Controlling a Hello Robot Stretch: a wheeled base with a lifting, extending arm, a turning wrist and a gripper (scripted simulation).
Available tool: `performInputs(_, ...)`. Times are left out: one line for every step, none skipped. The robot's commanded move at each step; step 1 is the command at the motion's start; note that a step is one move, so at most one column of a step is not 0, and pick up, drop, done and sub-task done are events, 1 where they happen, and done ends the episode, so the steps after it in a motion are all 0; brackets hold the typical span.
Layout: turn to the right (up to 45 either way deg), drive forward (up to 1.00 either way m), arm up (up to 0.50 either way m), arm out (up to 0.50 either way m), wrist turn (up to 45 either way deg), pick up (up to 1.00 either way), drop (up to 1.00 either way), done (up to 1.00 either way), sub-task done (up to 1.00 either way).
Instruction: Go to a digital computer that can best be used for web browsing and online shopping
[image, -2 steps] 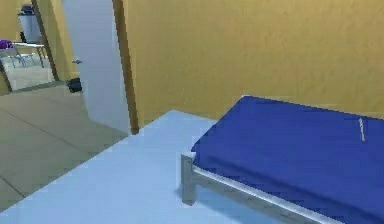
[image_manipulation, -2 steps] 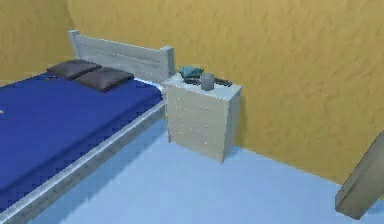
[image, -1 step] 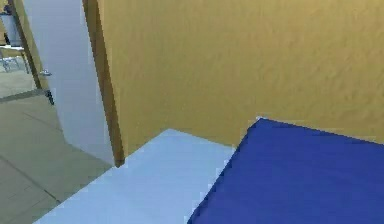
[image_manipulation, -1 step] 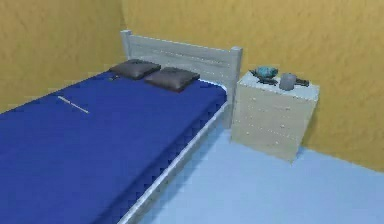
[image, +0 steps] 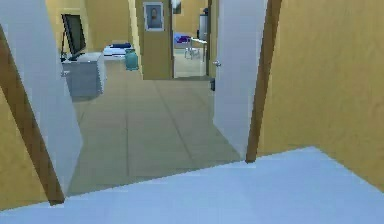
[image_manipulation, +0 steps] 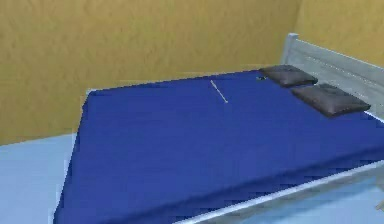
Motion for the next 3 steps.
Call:
performInputs(0.0,1.00,0.00,0.00,0.0,0.00,0.00,0.00,0.00)
performInputs(0.0,1.00,0.00,0.00,0.0,0.00,0.00,0.00,0.00)
performInputs(0.0,1.00,0.00,0.00,0.0,0.00,0.00,0.00,0.00)
